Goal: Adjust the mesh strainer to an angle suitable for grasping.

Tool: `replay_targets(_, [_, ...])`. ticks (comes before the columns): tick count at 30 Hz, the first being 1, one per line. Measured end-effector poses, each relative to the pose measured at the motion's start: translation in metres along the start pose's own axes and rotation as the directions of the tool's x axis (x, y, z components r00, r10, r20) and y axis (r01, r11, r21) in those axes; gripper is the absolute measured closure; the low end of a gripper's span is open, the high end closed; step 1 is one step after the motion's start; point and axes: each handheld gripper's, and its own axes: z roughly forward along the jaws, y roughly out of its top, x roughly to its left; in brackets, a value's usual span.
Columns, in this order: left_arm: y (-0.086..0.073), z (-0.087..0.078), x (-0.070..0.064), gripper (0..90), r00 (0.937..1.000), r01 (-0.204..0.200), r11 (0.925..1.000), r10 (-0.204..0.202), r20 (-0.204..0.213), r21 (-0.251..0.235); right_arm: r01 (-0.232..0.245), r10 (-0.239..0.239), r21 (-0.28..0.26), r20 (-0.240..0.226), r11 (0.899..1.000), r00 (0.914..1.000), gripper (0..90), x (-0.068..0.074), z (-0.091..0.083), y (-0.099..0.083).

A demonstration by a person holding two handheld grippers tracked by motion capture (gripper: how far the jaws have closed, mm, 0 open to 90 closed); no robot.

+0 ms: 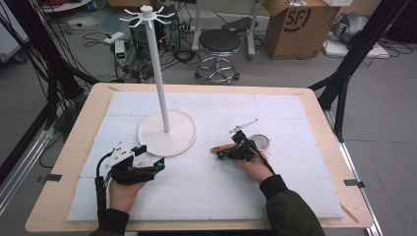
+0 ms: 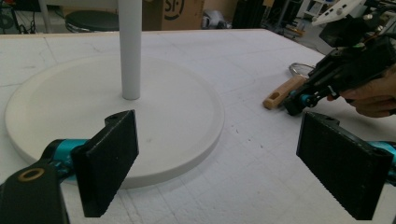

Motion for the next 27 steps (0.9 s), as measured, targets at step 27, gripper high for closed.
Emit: replay_targets(27, [-0.002,0.000,0.000,14.2,1.0000,0.000,1.0000,0.000,0.008,0.001,-0.195,0.247,-0.217,0.247,0.957,0.9371,90.0,-0.087,-0.077,0.012])
